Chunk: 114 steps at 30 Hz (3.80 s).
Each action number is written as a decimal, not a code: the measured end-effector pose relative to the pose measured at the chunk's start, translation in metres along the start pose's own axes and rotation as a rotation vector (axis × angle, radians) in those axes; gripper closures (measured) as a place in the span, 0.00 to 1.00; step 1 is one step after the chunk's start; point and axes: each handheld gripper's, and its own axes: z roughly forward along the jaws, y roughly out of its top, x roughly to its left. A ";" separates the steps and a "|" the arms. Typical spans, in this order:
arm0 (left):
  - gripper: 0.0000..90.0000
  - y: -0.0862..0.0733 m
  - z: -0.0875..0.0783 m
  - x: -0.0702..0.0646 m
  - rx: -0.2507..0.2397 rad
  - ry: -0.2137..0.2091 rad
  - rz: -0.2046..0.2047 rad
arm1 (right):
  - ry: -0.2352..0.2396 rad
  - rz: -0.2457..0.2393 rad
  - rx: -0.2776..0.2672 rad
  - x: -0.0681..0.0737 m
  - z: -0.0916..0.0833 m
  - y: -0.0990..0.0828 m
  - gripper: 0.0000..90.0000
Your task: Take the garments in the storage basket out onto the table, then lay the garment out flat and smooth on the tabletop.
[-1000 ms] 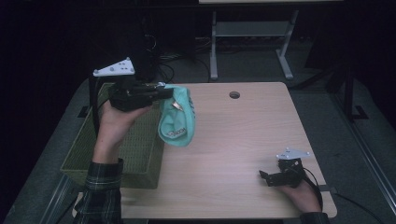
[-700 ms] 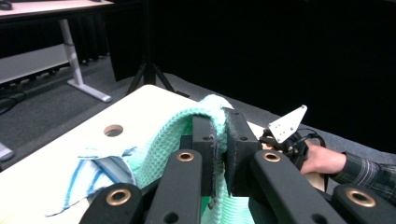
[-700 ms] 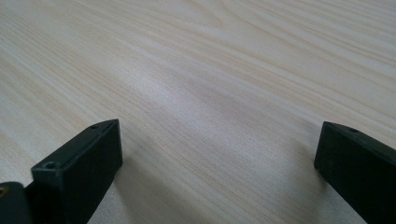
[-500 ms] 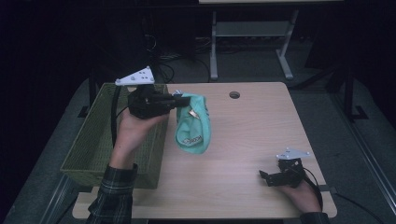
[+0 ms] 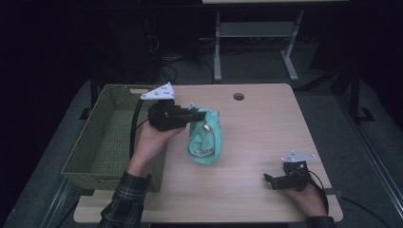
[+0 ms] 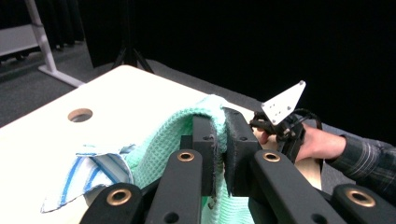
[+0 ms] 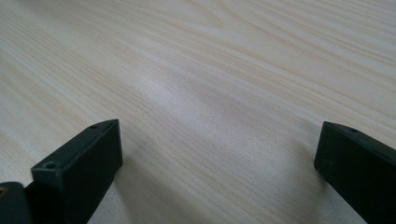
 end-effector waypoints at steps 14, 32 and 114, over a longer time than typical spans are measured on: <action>0.94 -0.015 0.035 -0.005 0.057 -0.038 0.015 | 0.000 0.000 0.000 0.000 0.000 0.000 0.01; 0.93 -0.037 0.083 -0.016 0.151 -0.109 0.035 | 0.000 0.000 0.000 0.000 0.000 0.000 0.01; 0.93 -0.145 0.082 -0.032 0.422 0.024 -0.032 | 0.004 -0.008 -0.001 0.000 0.000 0.000 0.01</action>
